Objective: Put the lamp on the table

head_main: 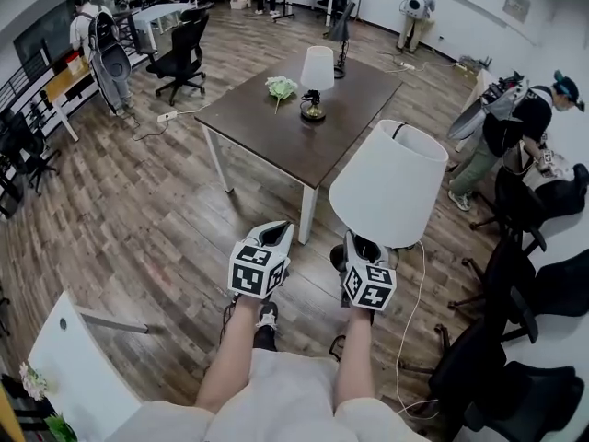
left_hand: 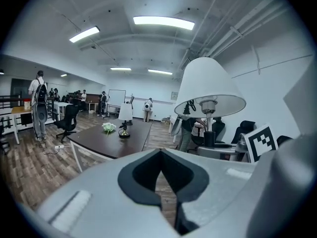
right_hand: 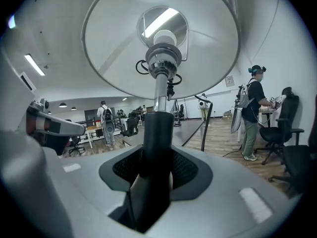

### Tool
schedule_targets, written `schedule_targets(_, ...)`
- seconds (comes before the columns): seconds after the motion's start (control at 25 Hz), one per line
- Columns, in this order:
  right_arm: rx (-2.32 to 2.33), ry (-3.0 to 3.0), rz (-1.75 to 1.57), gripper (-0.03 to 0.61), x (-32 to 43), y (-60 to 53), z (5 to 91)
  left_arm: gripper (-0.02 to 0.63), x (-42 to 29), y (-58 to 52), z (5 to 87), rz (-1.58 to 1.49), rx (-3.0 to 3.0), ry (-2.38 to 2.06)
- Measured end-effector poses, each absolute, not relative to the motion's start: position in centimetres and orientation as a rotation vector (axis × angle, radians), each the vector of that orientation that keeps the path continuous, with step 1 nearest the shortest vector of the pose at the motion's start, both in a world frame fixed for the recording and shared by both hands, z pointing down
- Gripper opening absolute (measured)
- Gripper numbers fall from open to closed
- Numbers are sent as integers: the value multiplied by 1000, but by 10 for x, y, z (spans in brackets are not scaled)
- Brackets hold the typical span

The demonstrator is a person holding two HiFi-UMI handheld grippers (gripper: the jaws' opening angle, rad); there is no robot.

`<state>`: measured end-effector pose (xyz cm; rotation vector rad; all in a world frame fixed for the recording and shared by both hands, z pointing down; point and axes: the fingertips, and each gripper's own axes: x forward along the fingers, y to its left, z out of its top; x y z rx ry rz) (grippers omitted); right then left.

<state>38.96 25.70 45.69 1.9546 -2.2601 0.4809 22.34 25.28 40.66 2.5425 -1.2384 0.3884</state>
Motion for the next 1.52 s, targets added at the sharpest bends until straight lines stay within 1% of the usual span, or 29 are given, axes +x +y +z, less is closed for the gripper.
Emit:
schedule_targets(0.36,1988,-2210,476,184,386,194,454,0,221,178,409,352,2562,-1152)
schedule_targets(0.56,2027,-2203,474,186,374,151,448,0,217,136,412,431,2622,-1100)
schedule_targets(0.84,2058,-2201,472,184,350,102,451,0,198,80,418,460,2650,-1057)
schedule_targets(1.24,2113,-2142,468,186,334,59,463,0,179,30,434,439,2659,-988)
schedule_targets(1.52,2058,-2176,454,186,310,25,461,0,149,12,435,424,2604,-1047)
